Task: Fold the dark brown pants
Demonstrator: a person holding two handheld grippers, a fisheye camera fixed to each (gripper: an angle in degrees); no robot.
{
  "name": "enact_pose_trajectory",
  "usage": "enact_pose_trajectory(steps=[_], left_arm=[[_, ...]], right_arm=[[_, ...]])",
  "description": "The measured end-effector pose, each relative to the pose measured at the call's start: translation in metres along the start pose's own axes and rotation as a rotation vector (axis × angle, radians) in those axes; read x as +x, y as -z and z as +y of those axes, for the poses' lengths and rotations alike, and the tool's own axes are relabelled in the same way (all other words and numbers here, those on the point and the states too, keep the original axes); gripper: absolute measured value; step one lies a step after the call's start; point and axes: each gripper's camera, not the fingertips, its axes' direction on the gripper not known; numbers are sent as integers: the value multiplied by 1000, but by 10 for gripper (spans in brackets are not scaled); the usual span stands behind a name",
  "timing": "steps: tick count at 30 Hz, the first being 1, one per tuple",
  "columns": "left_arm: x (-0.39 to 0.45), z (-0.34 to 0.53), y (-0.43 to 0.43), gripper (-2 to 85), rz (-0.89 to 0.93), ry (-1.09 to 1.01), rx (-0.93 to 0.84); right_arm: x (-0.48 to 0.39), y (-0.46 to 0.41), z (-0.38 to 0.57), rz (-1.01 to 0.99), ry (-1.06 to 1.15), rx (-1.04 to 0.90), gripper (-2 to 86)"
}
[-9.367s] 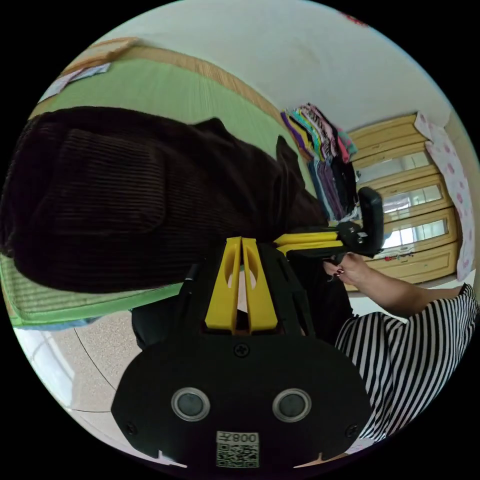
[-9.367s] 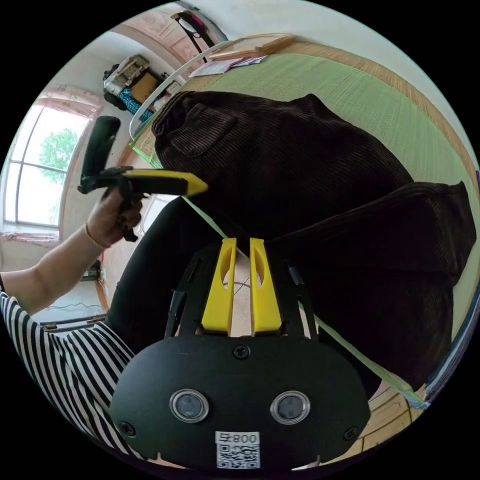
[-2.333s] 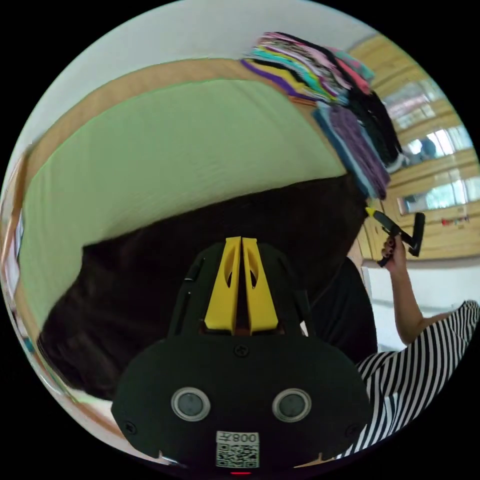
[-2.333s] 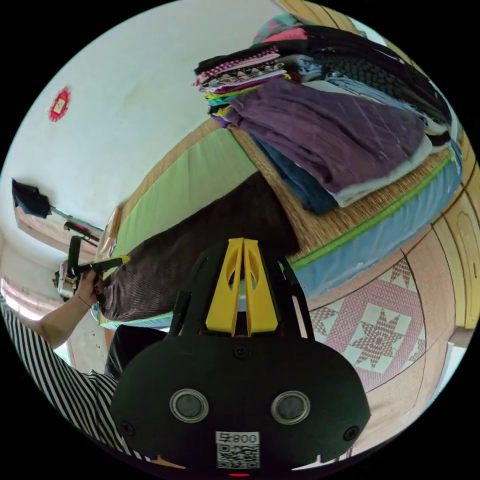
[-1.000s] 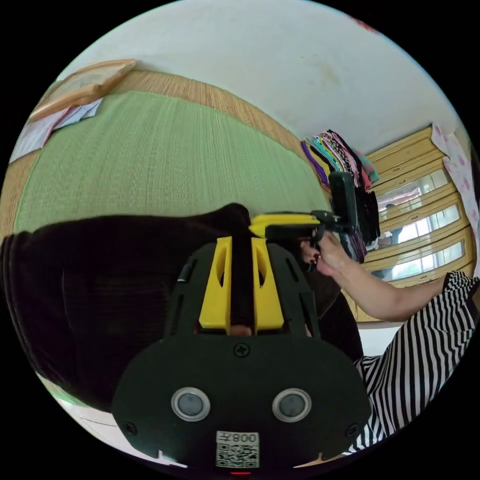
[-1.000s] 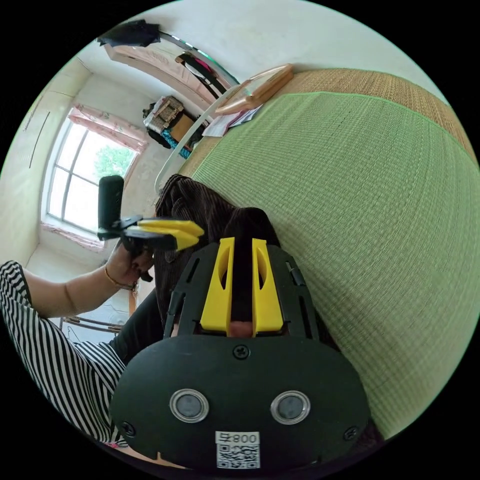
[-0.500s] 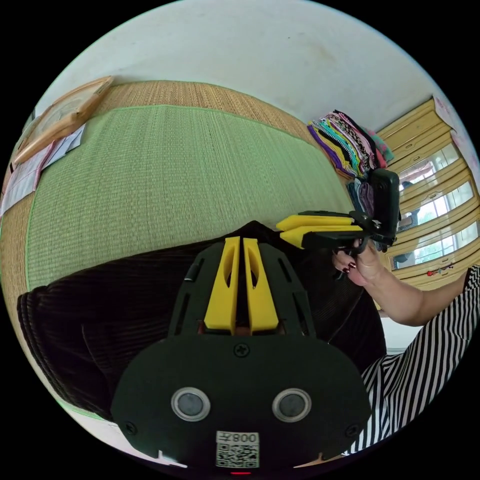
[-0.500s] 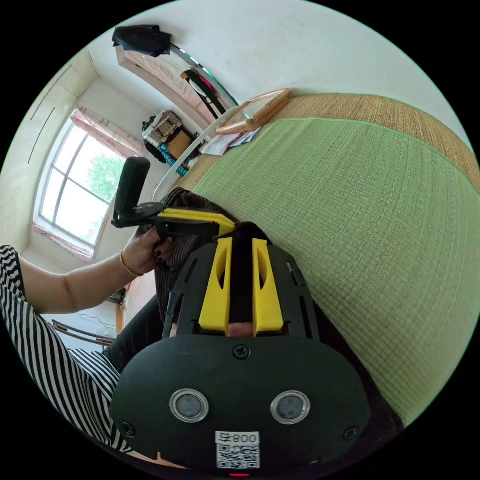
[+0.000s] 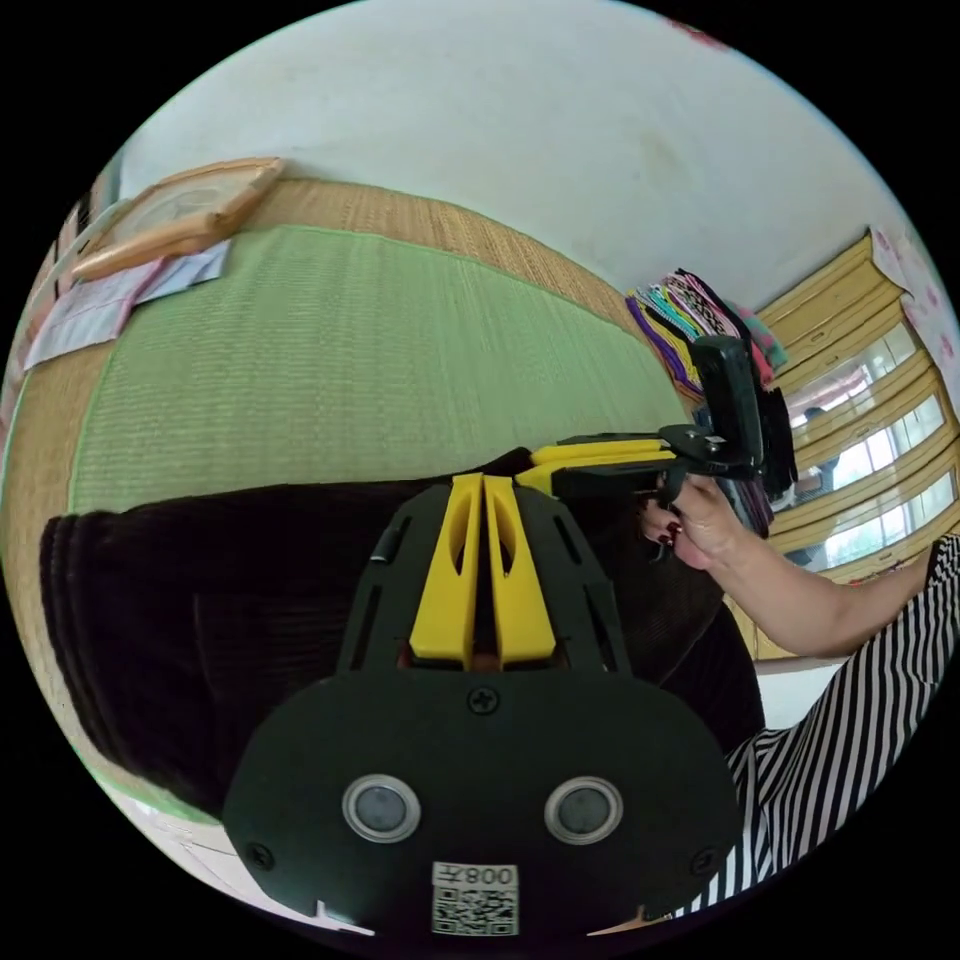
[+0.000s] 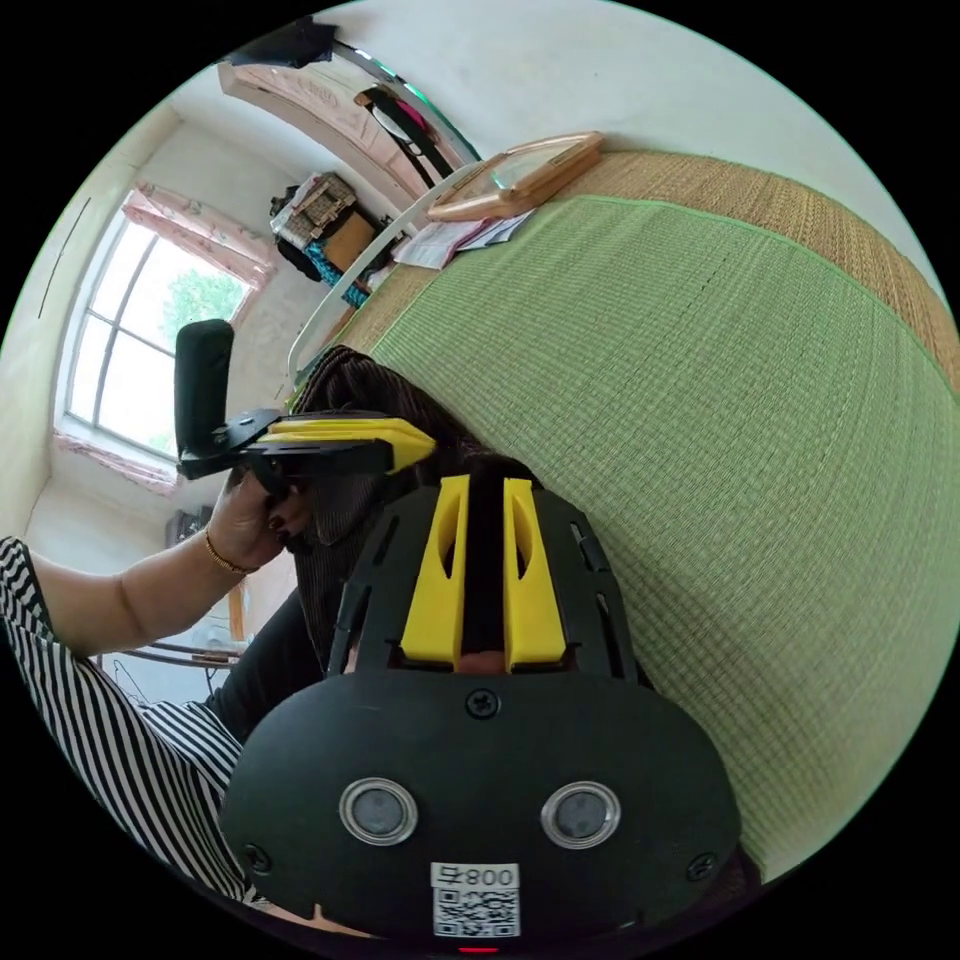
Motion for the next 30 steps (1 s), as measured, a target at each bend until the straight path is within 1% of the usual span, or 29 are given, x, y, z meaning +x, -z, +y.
enact_pose_trajectory(steps=[3,5,7,9,10,14,16,18,20,22,26,30], left_arm=[[-30,21,32,3,-138,122,75],[-59,41,56,2,-263,267,136],[-78,54,66,2,-327,357,132],[-91,64,70,1,-261,368,143],[-96,69,69,1,-262,386,125],[-94,75,67,0,-327,332,111],[-98,78,65,0,-310,342,122],[-102,81,65,0,-278,357,133],[-103,82,64,0,-277,342,125],[-102,82,63,0,-286,330,117],[-100,84,62,0,-270,334,131],[-84,84,59,1,-248,303,186]], right_arm=[[6,12,-10,-50,-32,23,43],[9,23,-15,-72,-53,52,34],[10,35,-18,-108,-63,81,28],[7,50,-22,-121,-64,103,22],[6,54,-23,-123,-63,109,21],[-1,73,-28,-98,-58,126,13],[1,73,-32,-75,-74,115,11],[15,64,-39,-39,-119,85,10],[34,56,-41,-105,-203,65,9],[43,53,-42,-121,-239,56,9],[35,60,-42,-101,-213,38,8],[27,95,-22,-29,-206,112,2]])
